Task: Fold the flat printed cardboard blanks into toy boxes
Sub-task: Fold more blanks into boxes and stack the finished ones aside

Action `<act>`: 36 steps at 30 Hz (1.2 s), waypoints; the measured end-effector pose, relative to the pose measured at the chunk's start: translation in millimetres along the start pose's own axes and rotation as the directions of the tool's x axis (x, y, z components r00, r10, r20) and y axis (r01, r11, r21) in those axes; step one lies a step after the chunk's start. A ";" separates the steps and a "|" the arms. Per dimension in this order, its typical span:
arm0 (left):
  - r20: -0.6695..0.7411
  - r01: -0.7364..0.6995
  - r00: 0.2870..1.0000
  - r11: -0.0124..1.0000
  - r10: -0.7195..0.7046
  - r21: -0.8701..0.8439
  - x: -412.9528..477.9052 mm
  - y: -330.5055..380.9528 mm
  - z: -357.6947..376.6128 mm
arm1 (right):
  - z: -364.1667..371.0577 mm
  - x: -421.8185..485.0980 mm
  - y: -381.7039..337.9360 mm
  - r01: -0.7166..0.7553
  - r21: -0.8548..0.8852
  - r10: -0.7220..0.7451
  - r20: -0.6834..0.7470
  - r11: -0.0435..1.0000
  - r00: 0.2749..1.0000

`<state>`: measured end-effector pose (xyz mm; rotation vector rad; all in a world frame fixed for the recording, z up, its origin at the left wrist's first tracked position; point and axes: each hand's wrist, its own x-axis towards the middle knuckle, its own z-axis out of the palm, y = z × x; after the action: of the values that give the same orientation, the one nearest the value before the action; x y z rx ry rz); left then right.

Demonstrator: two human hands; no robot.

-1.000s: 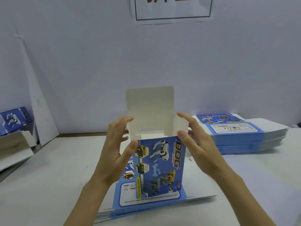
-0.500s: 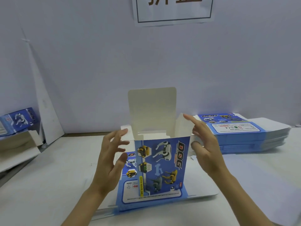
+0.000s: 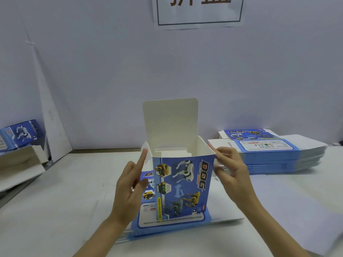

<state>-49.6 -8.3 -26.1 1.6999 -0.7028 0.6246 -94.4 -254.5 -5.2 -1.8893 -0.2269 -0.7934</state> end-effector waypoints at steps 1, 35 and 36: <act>0.008 0.024 1.000 1.000 -0.023 -0.007 -2.5 1.3 4.0 | 5.0 -3.8 -0.5 -0.025 0.035 0.024 0.030 0.999 0.999; 0.120 0.419 0.899 0.907 -0.420 0.040 -11.7 11.7 59.8 | -12.5 47.0 -71.7 -0.190 -0.191 0.223 0.167 0.963 0.960; 0.115 0.408 0.904 0.912 -0.411 0.046 -11.6 11.2 62.6 | -18.9 55.4 -73.5 -0.182 -0.210 0.215 0.148 0.961 0.965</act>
<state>-62.8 -69.8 -41.0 1.8457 -0.4008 0.2328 -95.9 -248.1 88.6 -2.1293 -0.0627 -0.5342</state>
